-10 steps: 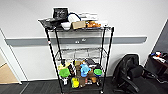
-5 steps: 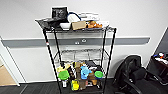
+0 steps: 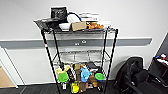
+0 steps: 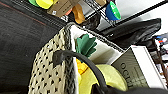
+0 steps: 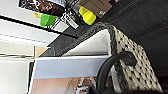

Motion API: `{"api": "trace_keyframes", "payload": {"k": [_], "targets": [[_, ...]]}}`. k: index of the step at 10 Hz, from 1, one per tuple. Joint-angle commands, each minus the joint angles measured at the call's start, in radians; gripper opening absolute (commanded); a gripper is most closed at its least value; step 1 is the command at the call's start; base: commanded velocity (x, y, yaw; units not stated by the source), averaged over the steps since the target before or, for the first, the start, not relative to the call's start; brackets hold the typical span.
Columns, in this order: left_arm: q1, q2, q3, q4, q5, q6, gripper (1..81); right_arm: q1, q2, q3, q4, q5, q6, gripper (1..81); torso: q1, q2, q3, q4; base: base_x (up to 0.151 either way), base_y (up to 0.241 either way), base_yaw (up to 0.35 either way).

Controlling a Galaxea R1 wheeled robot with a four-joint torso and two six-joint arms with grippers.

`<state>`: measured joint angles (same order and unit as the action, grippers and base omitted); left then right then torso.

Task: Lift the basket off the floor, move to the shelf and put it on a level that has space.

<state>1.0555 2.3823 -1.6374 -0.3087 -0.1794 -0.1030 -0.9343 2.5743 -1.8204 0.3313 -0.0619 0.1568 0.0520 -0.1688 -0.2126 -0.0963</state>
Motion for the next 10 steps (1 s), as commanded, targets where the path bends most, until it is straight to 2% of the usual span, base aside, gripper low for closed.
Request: {"api": "trace_keyframes", "payload": {"k": [1, 10], "targets": [[-0.11, -0.014, 0.067, 0.033, 0.014, -0.001, 1.0, 0.107, -0.021, 0.076, 0.025, -0.018, -0.005, 1.0, 0.0, 0.0, 0.0, 0.0, 0.099, 0.0, 0.0], [-0.105, -0.024, 0.099, 0.034, 0.015, -0.001, 1.0, 0.088, -0.03, 0.093, 0.023, -0.013, -0.011, 1.0, -0.001, 0.0, 0.0, 0.0, 0.129, 0.0, 0.0]]}}
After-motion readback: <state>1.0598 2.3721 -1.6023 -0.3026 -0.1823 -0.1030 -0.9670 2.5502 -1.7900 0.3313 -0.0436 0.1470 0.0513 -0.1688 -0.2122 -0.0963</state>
